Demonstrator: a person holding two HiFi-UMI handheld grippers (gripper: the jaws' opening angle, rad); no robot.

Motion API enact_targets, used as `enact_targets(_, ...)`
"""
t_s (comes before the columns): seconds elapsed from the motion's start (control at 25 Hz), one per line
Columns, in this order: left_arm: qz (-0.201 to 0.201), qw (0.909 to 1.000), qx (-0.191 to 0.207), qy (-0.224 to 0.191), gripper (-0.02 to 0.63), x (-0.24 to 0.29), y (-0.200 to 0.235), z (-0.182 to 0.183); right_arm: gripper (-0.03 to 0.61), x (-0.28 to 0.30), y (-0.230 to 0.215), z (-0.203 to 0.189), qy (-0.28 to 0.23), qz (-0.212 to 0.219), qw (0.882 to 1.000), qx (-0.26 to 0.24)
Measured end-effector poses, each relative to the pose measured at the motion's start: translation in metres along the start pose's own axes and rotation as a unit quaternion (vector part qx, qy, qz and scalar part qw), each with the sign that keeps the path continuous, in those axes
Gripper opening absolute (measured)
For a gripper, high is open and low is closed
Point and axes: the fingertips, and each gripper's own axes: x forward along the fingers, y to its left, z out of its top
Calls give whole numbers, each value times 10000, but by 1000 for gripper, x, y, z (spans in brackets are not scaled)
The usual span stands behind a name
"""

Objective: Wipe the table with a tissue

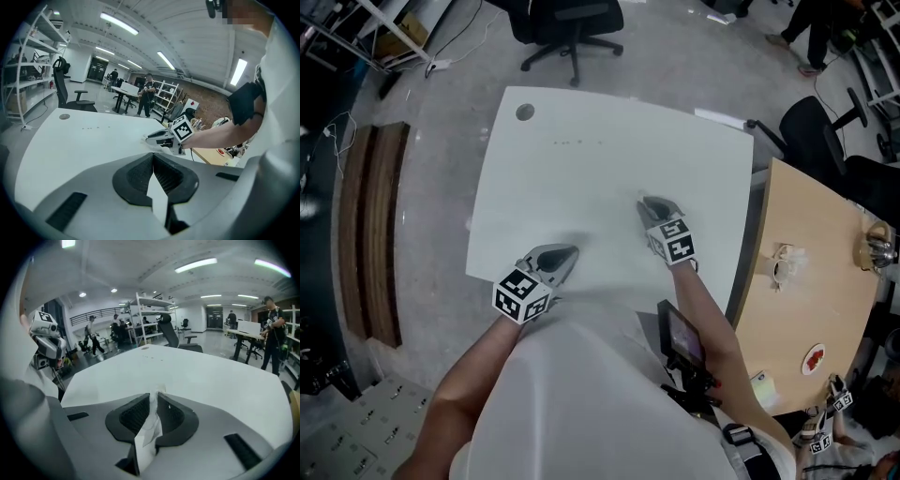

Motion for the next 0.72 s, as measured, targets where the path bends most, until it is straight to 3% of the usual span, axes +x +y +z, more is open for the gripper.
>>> enact_targets(0.28, -132, 9999, -6, -13, 6, -2, -4, -3, 55, -38, -29, -18, -178, -711, 9962, 469)
enact_targets(0.44, -261, 9996, -15, -78, 6, -2, 3, 0, 55, -49, -49, -25, -228, -1119, 9886, 981)
enact_targets(0.56, -349, 9992, -51, -169, 8, -5, 12, 3, 55, -53, -56, -31, -295, -1330, 9782, 1570)
enact_targets(0.72, -431, 9985, -105, -312, 6, -11, 31, 8, 55, -51, -63, -36, -572, -1415, 9538, 2588)
